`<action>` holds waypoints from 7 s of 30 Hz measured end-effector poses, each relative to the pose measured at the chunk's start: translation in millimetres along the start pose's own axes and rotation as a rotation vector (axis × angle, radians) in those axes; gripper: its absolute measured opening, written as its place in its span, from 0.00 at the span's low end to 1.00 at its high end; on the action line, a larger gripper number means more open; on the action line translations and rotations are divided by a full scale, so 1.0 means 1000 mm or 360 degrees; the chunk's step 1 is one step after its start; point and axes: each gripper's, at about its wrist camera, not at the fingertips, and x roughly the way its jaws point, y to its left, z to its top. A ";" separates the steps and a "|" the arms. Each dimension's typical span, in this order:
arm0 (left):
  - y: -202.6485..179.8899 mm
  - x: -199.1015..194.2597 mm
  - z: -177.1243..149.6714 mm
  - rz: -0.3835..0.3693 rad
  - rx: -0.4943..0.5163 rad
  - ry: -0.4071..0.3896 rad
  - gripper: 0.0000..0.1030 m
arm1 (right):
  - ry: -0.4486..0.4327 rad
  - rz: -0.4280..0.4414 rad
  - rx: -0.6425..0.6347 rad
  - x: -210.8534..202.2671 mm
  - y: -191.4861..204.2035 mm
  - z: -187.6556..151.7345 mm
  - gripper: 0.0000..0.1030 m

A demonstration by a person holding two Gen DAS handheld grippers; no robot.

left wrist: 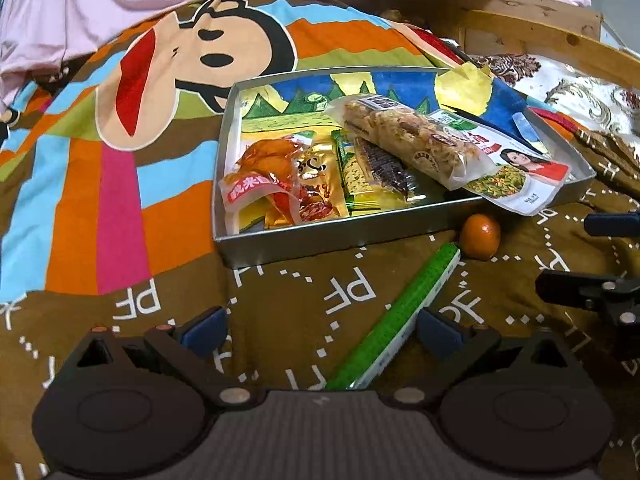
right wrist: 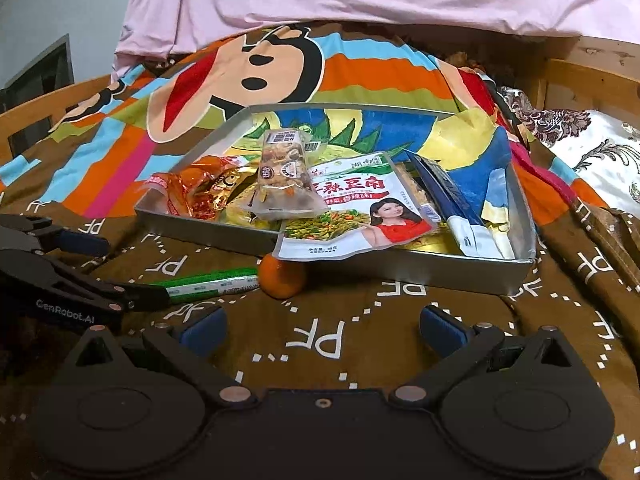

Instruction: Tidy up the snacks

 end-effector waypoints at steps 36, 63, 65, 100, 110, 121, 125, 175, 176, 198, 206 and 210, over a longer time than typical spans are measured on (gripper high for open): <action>0.009 -0.001 -0.005 -0.0098 -0.0068 -0.0024 1.00 | 0.0009 -0.0034 -0.0069 0.042 0.020 0.016 0.80; -0.001 0.000 -0.003 -0.0094 0.0036 0.0052 0.78 | 0.0037 0.0116 0.0108 0.035 0.016 0.017 0.35; -0.005 -0.003 -0.003 -0.0085 0.0055 0.0051 0.74 | 0.0039 0.0116 0.0081 0.029 0.016 0.016 0.35; -0.027 -0.034 0.011 -0.0253 0.0036 0.0165 0.18 | -0.0044 0.0083 -0.0135 -0.021 0.012 -0.002 0.35; -0.016 -0.052 0.032 -0.0142 -0.0233 -0.0232 0.18 | -0.0271 -0.0095 -0.0180 -0.038 -0.011 0.017 0.35; -0.020 0.012 0.075 -0.0053 -0.0399 -0.0292 0.18 | -0.0266 -0.0241 -0.0026 -0.009 -0.048 0.039 0.35; -0.026 0.022 0.077 -0.0045 -0.0417 -0.0311 0.18 | -0.0263 -0.0209 -0.0034 0.002 -0.042 0.045 0.35; -0.033 -0.065 0.023 0.0037 -0.0404 -0.0451 0.99 | -0.0438 -0.0170 0.0054 -0.077 -0.031 0.038 0.98; -0.033 -0.068 0.020 0.0038 -0.0401 -0.0438 0.99 | -0.0440 -0.0166 0.0059 -0.082 -0.032 0.036 0.99; -0.053 -0.142 -0.054 0.0306 -0.0383 -0.0245 1.00 | -0.0314 -0.0084 0.0068 -0.150 -0.022 -0.027 0.99; -0.059 -0.155 -0.057 0.0349 -0.0392 -0.0246 1.00 | -0.0314 -0.0003 0.0053 -0.155 -0.014 -0.033 0.99; -0.063 -0.155 -0.055 0.0350 -0.0379 -0.0251 1.00 | -0.0312 0.0013 0.0051 -0.156 -0.013 -0.035 0.99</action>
